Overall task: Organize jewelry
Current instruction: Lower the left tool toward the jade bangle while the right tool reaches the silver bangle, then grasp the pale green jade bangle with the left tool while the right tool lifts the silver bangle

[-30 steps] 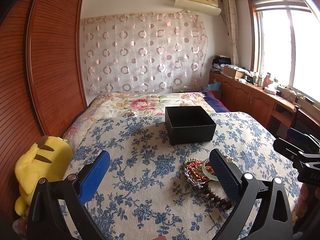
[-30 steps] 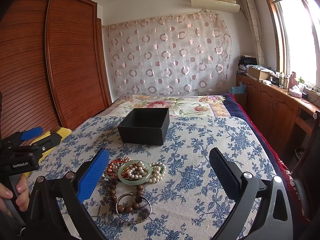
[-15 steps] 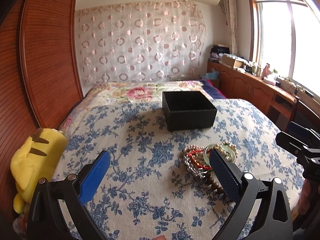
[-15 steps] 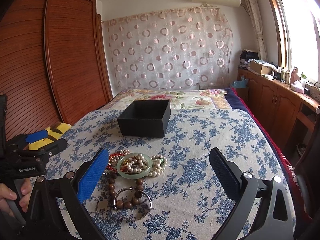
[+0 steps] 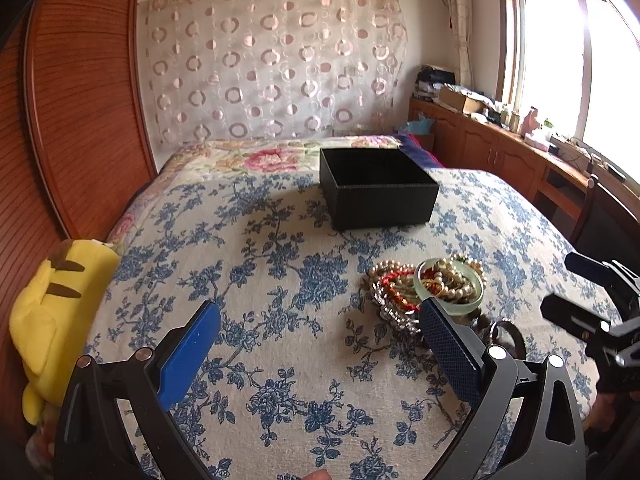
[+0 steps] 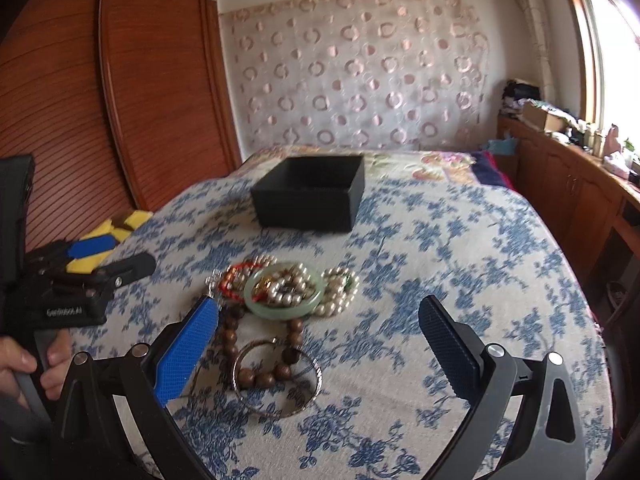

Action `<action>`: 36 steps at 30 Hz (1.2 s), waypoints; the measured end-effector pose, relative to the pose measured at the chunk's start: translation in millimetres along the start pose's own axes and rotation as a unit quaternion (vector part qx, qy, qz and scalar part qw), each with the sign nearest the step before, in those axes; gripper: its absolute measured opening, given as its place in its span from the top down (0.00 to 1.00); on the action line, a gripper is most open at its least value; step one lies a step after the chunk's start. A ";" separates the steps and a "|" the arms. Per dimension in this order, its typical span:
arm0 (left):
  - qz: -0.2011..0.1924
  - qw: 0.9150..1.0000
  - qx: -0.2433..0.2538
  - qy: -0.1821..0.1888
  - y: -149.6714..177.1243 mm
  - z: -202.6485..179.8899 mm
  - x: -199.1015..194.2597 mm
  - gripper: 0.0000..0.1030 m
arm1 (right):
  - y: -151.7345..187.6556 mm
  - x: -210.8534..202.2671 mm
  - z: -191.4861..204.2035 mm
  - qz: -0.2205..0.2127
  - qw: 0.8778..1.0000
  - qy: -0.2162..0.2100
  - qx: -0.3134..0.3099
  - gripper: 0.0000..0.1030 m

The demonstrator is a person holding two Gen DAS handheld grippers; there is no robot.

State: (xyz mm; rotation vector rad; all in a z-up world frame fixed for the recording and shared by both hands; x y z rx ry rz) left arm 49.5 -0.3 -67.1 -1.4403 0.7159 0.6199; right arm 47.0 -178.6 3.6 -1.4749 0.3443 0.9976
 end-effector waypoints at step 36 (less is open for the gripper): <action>0.124 0.972 0.083 0.179 -49.3 -68.6 92.5 0.80 | 28.0 12.8 -1.5 0.085 0.995 -0.040 -0.037 0.39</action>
Point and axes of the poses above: each gripper's, at about its wrist camera, not at the fingertips, and x roughly the way its jaws point, z to its left, y to its underside, the point moved 4 cm from there along x, roughly the way its jaws point, and after that the axes turned 11 degrees about z, right-handed, at the moved point
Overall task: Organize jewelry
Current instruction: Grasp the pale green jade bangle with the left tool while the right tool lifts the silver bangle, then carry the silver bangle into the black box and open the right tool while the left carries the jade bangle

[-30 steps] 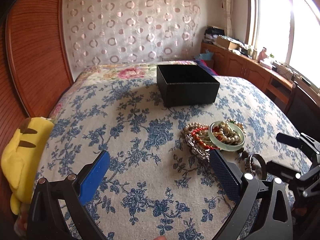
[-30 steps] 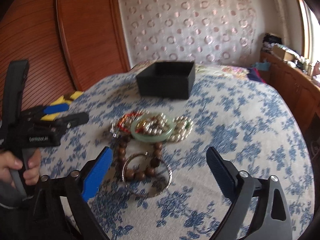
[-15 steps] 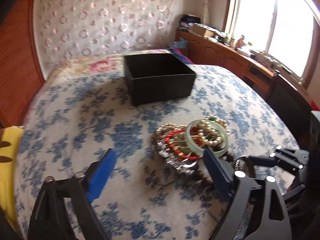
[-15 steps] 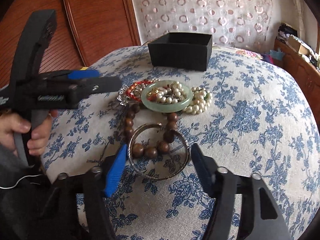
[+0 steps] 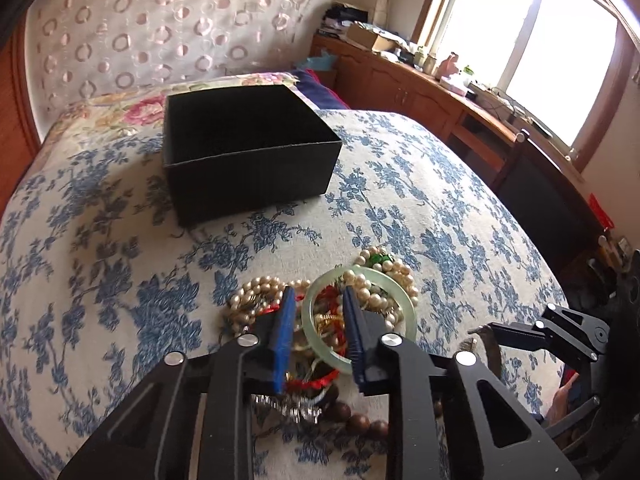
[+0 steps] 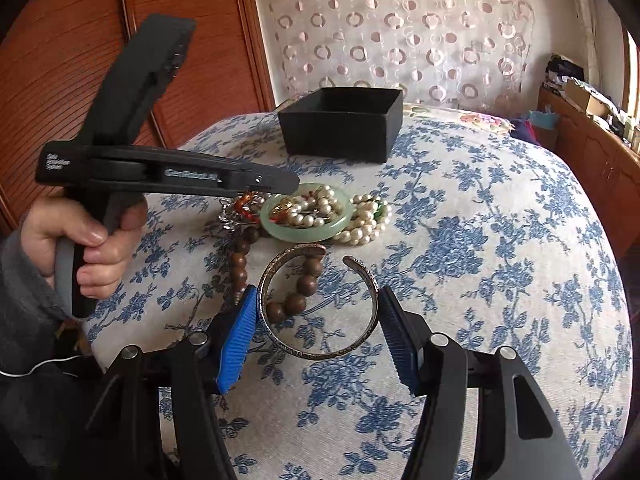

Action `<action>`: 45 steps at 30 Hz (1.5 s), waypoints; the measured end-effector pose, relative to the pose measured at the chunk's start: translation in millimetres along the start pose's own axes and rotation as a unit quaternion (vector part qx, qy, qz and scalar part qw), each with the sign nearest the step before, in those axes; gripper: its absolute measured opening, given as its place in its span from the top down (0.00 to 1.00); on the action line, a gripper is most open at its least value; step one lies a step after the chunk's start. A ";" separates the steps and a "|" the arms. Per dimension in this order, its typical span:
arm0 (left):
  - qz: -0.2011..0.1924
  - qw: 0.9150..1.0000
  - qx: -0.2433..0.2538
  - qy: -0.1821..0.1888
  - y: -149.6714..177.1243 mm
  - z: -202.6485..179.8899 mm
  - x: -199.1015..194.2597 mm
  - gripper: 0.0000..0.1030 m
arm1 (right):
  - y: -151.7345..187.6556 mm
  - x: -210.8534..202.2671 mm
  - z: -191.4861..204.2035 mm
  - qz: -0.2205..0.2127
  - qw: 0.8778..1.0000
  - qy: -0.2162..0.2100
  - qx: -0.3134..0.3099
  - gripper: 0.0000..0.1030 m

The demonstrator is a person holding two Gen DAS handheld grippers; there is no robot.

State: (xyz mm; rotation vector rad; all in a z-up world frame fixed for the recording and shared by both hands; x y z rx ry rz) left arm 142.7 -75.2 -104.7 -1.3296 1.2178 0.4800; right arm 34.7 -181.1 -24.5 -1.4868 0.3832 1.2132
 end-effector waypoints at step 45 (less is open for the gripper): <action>-0.126 0.987 -0.017 -0.100 -36.6 52.3 -76.9 0.94 | -135.8 18.5 -24.3 -0.045 0.995 0.061 -0.067 0.39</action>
Point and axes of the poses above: each gripper's, at about its wrist camera, not at the fingertips, and x roughly the way its jaws point, z to its left, y to its underside, the point moved 4 cm from there along x, roughly the way its jaws point, and after that the axes turned 11 degrees about z, right-handed, at the moved point
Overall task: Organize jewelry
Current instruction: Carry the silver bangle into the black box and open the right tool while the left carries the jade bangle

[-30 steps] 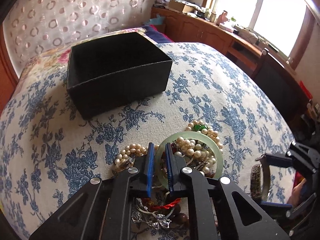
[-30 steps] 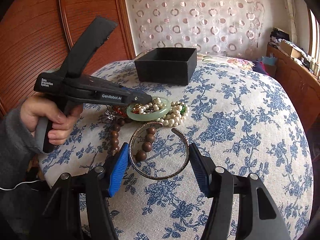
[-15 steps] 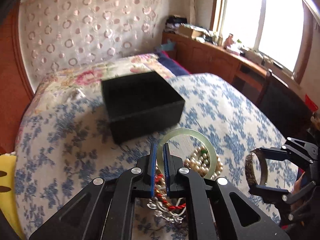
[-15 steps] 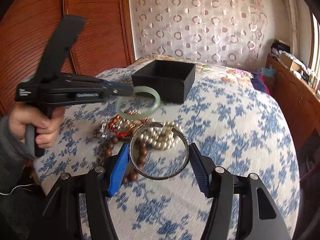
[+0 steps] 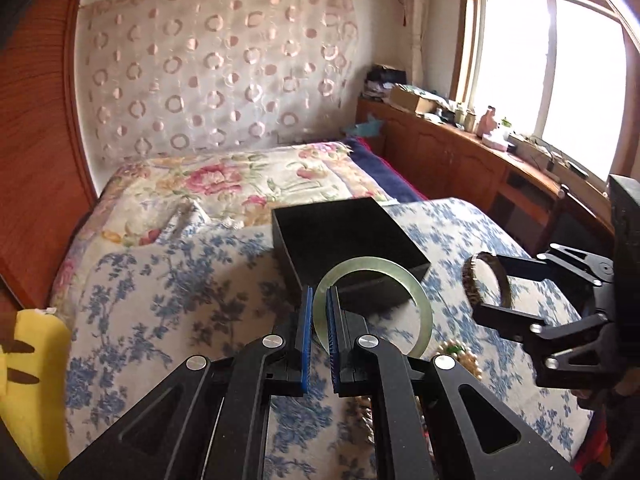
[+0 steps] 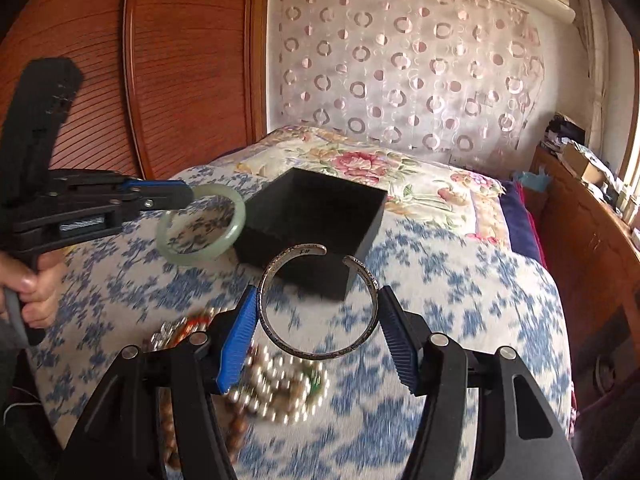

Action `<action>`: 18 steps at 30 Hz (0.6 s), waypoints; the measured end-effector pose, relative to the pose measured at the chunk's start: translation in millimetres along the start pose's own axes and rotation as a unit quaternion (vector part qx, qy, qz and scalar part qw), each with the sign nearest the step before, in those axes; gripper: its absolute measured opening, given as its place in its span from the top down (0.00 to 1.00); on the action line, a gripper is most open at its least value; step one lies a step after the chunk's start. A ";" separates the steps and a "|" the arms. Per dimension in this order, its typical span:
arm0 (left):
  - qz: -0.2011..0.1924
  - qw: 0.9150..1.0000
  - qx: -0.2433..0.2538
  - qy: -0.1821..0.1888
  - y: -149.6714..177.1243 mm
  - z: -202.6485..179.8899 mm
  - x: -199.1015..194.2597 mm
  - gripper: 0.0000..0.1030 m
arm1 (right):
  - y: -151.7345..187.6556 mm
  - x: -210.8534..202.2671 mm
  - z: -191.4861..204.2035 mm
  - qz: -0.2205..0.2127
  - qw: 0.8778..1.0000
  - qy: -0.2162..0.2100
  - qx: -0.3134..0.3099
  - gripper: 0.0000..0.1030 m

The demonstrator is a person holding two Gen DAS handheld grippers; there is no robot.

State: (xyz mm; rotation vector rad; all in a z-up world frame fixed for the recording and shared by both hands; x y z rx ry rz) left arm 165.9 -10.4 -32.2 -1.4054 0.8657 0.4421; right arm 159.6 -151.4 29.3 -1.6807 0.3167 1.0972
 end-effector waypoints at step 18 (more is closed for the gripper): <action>-0.020 1.000 -0.009 -0.010 -51.1 35.0 13.9 0.94 | -64.6 58.6 -9.6 0.017 0.999 -0.035 -0.025 0.39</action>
Point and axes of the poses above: each gripper's, at about its wrist camera, not at the fingertips, and x roughly the way its jaws point, z to its left, y to its underside, the point moved 4 cm from there along x, roughly the way its jaws point, and after that the axes turned 11 degrees about z, right-handed, at the moved point
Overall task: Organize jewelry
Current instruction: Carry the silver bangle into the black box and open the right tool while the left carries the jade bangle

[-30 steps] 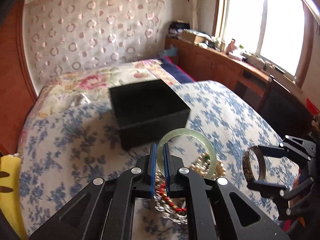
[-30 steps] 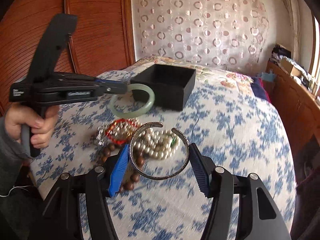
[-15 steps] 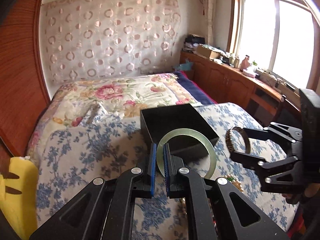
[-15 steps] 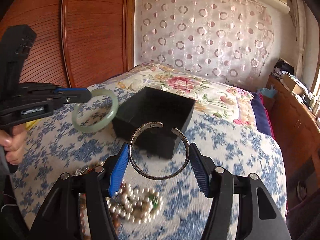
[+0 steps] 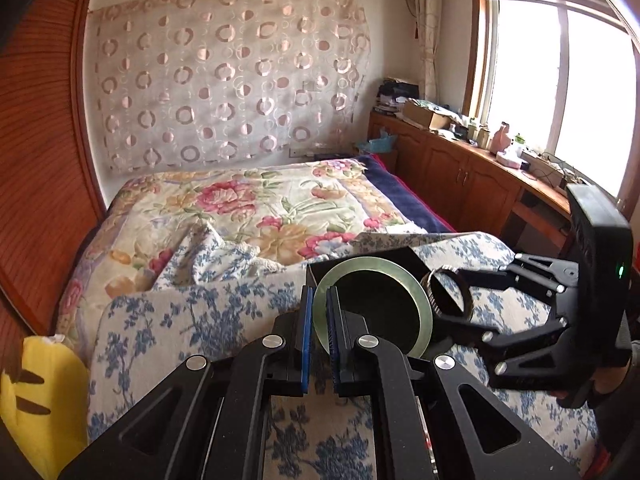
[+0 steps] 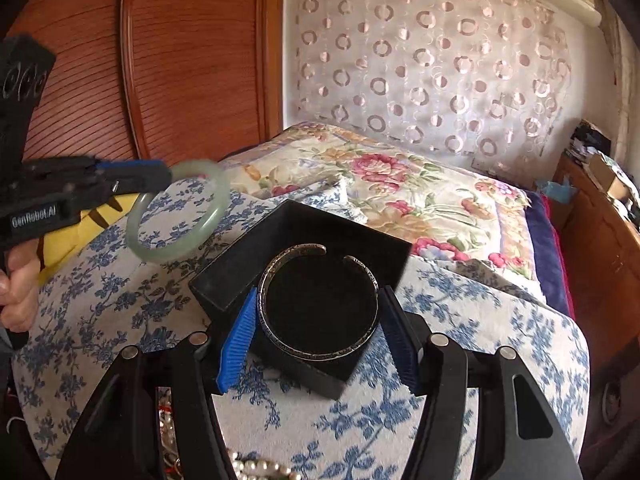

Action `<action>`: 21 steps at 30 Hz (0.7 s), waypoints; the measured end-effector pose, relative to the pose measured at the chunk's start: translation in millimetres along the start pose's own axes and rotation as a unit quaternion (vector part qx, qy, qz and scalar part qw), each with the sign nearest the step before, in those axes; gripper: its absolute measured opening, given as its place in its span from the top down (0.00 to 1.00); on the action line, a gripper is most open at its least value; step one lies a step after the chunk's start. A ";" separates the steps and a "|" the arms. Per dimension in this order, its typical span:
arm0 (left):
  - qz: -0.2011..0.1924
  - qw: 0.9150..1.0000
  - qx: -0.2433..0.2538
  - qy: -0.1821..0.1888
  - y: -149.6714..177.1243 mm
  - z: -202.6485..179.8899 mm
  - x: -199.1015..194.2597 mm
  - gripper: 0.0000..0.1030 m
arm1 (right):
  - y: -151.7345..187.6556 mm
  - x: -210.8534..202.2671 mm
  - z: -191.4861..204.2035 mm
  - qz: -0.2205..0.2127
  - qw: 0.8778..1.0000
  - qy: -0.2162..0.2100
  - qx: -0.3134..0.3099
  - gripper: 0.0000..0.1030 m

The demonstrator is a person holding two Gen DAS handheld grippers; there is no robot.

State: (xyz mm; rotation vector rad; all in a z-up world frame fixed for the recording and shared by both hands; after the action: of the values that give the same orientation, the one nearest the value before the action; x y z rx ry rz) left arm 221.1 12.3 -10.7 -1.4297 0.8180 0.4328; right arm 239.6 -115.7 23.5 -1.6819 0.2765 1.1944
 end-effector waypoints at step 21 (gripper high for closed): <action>0.071 0.995 0.068 0.015 -21.2 -30.8 82.4 0.94 | 24.6 -10.3 -75.2 0.011 0.996 0.050 0.069 0.30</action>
State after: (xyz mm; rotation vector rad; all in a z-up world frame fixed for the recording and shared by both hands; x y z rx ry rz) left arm 283.7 -37.1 -53.3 -1.2600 0.9587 0.4558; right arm 261.5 -192.2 17.2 -1.6242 0.4298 1.0837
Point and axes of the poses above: each gripper's, at about its wrist camera, not at the fingertips, and x roughly the way its jaws point, z to its left, y to its underside, the point moved 4 cm from there along x, roughly the way its jaws point, and after that the axes turned 11 degrees about z, right-handed, at the moved point
